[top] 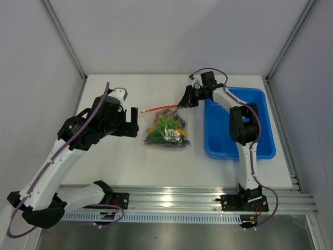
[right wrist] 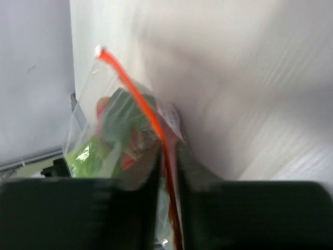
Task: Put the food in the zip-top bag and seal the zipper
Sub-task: Place the zipper food storage bag at the center of the board, then reset both arms
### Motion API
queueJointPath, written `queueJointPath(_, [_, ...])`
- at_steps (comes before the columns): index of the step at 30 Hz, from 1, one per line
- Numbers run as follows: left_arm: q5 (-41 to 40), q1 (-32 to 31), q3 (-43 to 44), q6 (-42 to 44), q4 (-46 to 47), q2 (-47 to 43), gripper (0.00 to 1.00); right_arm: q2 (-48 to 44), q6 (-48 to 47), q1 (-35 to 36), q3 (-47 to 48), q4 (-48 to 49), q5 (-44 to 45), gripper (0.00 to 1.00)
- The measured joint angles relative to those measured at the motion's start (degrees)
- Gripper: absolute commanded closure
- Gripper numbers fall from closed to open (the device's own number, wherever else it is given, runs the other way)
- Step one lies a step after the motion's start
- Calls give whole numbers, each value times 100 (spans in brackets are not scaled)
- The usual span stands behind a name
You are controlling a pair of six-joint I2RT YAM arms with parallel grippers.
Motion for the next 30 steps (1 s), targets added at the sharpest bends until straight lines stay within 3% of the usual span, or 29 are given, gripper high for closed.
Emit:
queueJointPath(4, [234,0,-192,-2,7,-39,0,223,-81,-4,382,-337,378,35])
queueJointPath(5, [284,0,-225,-2,11,-37,1,264,-120,-2,525,-481,516,10])
queueJointPath(6, [348,0,-258,-4,22,-37,1,284,-144,-2,658,-614,658,2])
queueJointPath(14, [671,0,-446,-63,107,120,1,258,-662,59,1609,-1587,1751,1])
queueJointPath(19, [754,2,-450,-181,114,356,1,20,-857,284,1965,-2428,2955,1])
queueJointPath(25, [1056,7,-474,-435,186,363,1,-1106,-883,929,1895,-3399,4529,1])
queueJointPath(30, [1375,7,-647,-664,326,306,0,-2638,-737,1836,846,-3615,5152,1])
